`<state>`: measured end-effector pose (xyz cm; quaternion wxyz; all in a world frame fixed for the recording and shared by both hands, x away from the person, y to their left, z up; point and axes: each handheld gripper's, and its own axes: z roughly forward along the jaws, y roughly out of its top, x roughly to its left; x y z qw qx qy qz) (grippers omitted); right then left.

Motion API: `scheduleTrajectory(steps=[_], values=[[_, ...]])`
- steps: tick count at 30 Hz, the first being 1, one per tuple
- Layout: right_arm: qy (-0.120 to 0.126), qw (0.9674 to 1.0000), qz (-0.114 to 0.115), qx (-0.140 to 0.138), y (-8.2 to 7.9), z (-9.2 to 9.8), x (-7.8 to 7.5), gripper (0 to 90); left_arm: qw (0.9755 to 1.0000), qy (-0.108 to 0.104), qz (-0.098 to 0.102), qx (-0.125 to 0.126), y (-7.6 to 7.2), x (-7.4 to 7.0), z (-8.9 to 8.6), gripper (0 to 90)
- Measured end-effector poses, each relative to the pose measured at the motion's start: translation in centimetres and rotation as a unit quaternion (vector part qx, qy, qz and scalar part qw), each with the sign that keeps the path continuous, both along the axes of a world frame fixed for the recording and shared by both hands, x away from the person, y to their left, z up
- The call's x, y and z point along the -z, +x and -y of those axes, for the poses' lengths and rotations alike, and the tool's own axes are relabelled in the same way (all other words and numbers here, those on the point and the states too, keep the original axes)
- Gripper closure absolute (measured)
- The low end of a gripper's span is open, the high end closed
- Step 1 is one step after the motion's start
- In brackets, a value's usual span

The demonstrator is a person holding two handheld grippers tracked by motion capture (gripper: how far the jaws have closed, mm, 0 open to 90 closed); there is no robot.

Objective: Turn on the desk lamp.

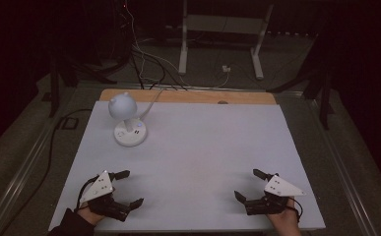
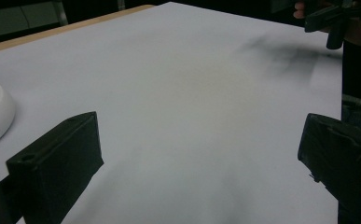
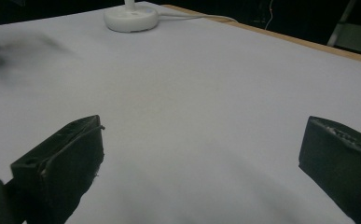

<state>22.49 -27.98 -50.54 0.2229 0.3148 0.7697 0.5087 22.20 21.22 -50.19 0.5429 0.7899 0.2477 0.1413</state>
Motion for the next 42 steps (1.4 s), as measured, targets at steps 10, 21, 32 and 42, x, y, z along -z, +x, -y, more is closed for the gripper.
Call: scheduleTrajectory(steps=[10,21,32,42], values=[[0.005,1.0,-0.001,0.003,0.0,0.0,-0.1,0.0,1.0,-0.001,0.003,0.005,-0.1,0.0,0.1,0.1],[0.001,1.0,0.004,0.003,-0.1,-0.2,-0.2,0.0,0.9999,0.009,0.002,0.008,-0.3,-0.1,0.2,0.2],[0.011,0.9999,0.006,0.004,-0.2,-0.3,-0.3,0.0,0.9997,0.011,-0.002,0.021,-0.4,-0.3,0.6,0.2],[0.015,0.9999,0.002,0.004,-0.3,-0.4,-0.4,0.0,0.9993,0.002,-0.007,0.035,-0.5,-0.9,1.1,0.1]])
